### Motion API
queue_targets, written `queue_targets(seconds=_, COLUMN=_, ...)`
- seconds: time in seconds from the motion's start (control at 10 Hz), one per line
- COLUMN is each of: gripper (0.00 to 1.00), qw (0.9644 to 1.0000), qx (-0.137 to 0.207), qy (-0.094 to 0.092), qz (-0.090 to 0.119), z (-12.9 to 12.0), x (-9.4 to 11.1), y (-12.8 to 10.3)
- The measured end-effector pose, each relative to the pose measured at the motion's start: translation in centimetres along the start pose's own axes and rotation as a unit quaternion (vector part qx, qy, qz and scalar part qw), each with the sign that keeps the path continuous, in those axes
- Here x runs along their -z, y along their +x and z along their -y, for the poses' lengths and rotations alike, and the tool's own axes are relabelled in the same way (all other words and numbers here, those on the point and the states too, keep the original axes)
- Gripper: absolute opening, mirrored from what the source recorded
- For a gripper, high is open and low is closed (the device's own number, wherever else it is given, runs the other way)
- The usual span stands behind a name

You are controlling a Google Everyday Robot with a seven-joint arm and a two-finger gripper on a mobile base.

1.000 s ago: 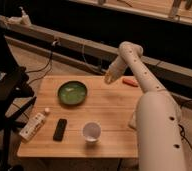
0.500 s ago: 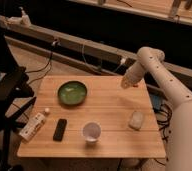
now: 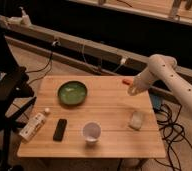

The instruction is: Move the arm in a circular motion

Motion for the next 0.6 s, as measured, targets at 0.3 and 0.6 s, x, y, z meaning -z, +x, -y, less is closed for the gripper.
queue_targets(seconds=0.3, gripper=0.45, qw=0.9999, qx=-0.002, qy=0.011, qz=-0.007, z=0.1, x=0.1, y=0.1)
queue_targets(seconds=0.6, gripper=0.45, qw=0.9999, qx=0.008, qy=0.014, qz=-0.004, z=-2.5, x=0.2, y=0.0)
